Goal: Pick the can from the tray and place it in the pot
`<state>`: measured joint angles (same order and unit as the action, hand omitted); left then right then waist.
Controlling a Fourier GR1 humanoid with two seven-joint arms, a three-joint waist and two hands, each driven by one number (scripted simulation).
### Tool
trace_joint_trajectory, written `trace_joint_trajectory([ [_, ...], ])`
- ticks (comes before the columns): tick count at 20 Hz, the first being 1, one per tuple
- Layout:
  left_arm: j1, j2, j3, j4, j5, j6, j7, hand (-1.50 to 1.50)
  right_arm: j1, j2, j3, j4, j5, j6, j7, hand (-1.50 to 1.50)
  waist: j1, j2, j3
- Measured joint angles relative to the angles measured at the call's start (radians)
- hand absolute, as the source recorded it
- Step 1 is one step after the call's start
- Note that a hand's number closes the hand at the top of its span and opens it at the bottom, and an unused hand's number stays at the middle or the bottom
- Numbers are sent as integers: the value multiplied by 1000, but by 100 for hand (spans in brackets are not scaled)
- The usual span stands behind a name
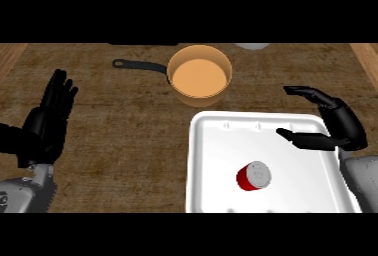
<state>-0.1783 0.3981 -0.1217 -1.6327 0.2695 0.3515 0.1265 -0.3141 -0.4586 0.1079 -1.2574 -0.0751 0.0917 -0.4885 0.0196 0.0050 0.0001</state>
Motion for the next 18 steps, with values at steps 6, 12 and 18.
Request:
trace_joint_trajectory([
  [6,-10,-5,36,24,7,-27,21,0,-22,-77,-23,-33,-11,155,-78,-150,-16,-5,0],
  [12,-5,-6,47,27,3,-35,29,0,-57,-203,55,-175,31,306,101,-150,-23,-9,-2],
  [18,-17,-4,60,42,-1,-46,30,0,-92,-275,184,-333,128,415,303,-150,-24,-10,-3],
])
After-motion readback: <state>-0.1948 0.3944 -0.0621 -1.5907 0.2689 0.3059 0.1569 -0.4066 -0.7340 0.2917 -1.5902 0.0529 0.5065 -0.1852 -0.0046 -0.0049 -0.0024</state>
